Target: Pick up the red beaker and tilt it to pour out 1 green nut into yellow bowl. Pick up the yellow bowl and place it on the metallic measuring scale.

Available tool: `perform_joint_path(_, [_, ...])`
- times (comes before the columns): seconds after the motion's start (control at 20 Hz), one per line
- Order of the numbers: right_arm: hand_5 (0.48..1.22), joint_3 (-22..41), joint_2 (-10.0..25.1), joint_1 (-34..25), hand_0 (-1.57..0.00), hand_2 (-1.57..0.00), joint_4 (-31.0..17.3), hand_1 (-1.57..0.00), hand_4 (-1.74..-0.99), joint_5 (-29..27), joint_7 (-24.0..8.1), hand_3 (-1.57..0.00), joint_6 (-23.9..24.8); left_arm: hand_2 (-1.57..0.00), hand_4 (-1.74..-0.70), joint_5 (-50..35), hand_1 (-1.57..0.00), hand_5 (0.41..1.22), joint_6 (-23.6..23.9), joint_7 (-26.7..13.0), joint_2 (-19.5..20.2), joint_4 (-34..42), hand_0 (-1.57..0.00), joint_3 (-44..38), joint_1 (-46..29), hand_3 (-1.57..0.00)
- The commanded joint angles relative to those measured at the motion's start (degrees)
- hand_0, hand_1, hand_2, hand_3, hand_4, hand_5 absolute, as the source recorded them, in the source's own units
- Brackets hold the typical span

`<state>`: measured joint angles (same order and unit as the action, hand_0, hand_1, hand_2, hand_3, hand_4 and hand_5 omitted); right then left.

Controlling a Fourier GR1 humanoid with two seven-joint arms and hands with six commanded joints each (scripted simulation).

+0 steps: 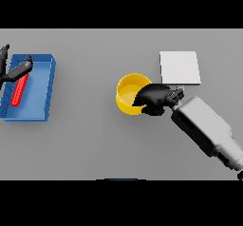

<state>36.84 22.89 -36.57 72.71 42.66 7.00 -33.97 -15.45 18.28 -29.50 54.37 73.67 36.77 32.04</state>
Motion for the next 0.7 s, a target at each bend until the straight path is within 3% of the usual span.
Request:
perform_joint_path(0.0, [1.212,-0.6,0.0,-0.1,-1.53,-1.49,1.1,-1.53,-1.729,-0.8,-0.4,-1.19,-0.4,0.0,-0.8,0.1,0.0,0.724,0.3,-0.5,-0.4,0.5,0.0,0.1,0.4,0.0])
perform_joint_path(0.15, [1.216,-2.1,2.9,-1.0,-1.55,-1.51,5.5,-1.55,-1.731,-2.2,-0.7,-1.38,-3.2,0.0,-0.8,0.1,0.0,0.721,0.0,-0.7,-0.5,-0.1,0.0,0.2,0.6,0.0])
perform_joint_path(0.25, [1.218,-3.3,3.9,-1.8,-1.56,-1.53,7.8,-1.56,-1.728,-2.8,-3.9,-1.35,-4.4,0.0,-0.8,0.2,0.0,0.719,-0.1,-0.8,-0.2,0.1,0.0,0.2,0.9,0.0])
perform_joint_path(0.35, [1.219,-4.7,5.6,-2.4,-1.56,-1.54,9.9,-1.56,-1.724,-4.2,-4.8,-1.31,-5.6,0.0,-0.8,0.0,0.0,0.722,-0.3,-1.0,0.1,0.4,0.0,0.0,0.9,0.0])
perform_joint_path(0.5, [1.219,-5.6,5.0,-2.9,-1.57,-1.56,10.8,-1.57,-1.72,-5.6,-8.2,-1.25,-6.5,0.0,-0.81,-0.1,0.0,0.723,-0.3,-0.6,-0.4,0.2,0.0,0.1,0.7,0.0])
perform_joint_path(0.65, [1.22,-5.9,6.2,-4.5,-1.57,-1.56,10.4,-1.57,-1.719,-5.7,-7.5,-1.24,-5.7,0.0,-0.8,0.5,0.0,0.723,-0.1,-0.5,0.3,0.4,0.0,0.1,1.2,0.0])
